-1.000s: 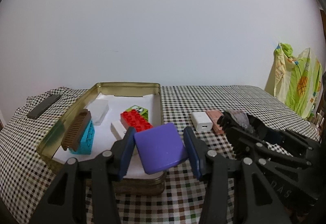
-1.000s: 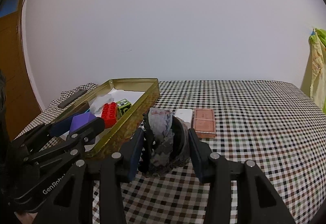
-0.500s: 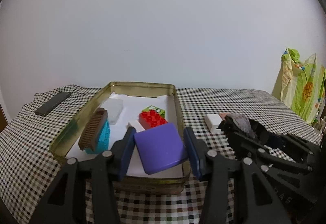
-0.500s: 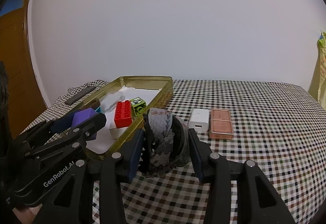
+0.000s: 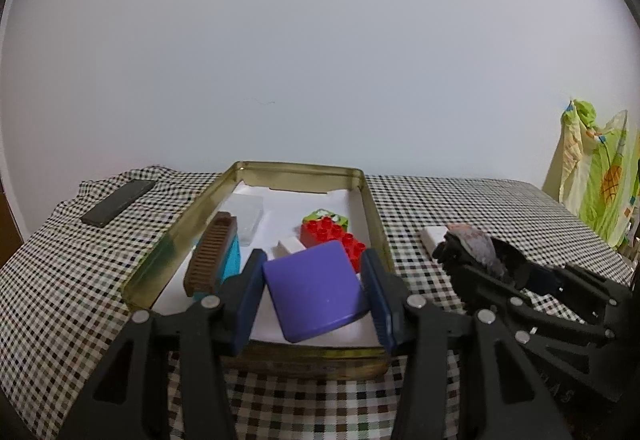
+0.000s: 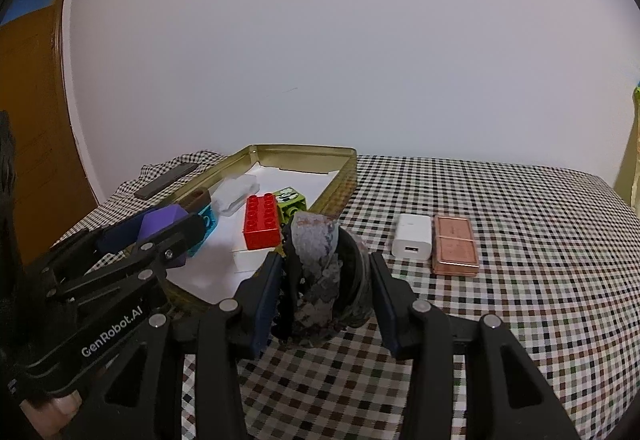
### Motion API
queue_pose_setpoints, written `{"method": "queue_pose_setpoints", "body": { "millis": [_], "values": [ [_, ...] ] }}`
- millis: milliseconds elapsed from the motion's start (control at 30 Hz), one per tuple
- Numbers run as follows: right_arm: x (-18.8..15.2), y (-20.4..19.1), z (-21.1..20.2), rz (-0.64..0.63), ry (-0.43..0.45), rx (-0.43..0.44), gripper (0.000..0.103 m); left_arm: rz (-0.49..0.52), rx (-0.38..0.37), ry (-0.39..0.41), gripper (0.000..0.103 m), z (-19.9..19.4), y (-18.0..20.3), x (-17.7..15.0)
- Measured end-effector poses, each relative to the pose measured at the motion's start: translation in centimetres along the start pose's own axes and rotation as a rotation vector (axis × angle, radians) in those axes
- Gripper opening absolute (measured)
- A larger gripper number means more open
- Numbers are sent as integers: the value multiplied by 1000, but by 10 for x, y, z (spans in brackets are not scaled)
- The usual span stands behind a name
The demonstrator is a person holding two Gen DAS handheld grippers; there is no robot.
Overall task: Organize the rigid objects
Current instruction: 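Bring the purple block and gray pouch over the gold tray with both tools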
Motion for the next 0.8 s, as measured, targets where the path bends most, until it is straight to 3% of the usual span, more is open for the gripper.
{"method": "queue_pose_setpoints", "body": {
  "millis": [800],
  "values": [
    [-3, -23, 18, -42, -51, 47, 46, -17, 59, -39, 48, 6, -44, -3]
  ]
}}
Point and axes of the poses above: each gripper's, at about its wrist camera, not at the fingertips, and z roughly the way its jaws point, y to its right, x to its top, the point moved 4 cm from there along z, roughly the way its jaws point, and after that the axes turned 12 degrees about x, right-handed, at the moved point
